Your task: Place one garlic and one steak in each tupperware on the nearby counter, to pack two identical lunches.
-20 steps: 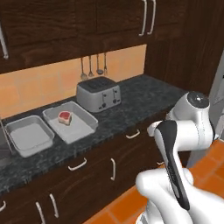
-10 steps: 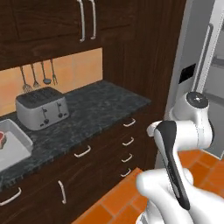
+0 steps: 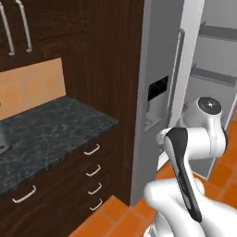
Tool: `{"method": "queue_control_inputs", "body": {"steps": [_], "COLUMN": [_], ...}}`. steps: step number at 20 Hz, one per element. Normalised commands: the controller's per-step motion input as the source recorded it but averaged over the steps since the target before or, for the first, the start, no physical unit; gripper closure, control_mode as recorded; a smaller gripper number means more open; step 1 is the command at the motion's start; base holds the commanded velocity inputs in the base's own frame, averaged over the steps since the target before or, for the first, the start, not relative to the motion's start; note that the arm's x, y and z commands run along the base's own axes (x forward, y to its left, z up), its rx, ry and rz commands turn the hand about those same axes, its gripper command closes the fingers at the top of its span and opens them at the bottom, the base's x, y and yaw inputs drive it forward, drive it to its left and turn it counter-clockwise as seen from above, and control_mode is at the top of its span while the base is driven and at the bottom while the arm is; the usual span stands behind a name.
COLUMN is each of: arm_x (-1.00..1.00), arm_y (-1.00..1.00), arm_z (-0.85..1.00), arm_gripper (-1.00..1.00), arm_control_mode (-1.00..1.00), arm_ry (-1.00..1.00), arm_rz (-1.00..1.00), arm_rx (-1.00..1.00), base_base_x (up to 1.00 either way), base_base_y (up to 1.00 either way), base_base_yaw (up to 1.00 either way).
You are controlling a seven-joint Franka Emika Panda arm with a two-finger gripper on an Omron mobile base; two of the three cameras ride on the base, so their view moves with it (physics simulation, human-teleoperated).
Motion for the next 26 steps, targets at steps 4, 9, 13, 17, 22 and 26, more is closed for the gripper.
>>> {"method": "queue_control_inputs", "body": {"steps": [4,9,13,17,22,26], "arm_x": [0.0,0.0,0.0,0.0,0.0,0.0], "arm_y": [0.0,0.0,0.0,0.0,0.0,0.0], "arm_z": [0.0,0.0,0.0,0.0,0.0,0.0], "arm_gripper": [-1.0,-1.0,-1.0,-1.0,-1.0,-1.0], "arm_control_mode": [1.0,1.0,1.0,1.0,1.0,1.0], "arm_ry": [0.0,0.0,0.0,0.0,0.0,0.0], "arm_rz": [0.0,0.0,0.0,0.0,0.0,0.0], "arm_rx": [0.0,0.0,0.0,0.0,0.0,0.0], "base_base_x": [0.51,0.43,0.28,0.28,0.48,0.44], "base_base_y": [-1.0,-1.0,-0.98,-0.7,-0.6,-0.76], "base_base_yaw": [-0.03,0.03,0.23,0.4,0.44,0.38]}}
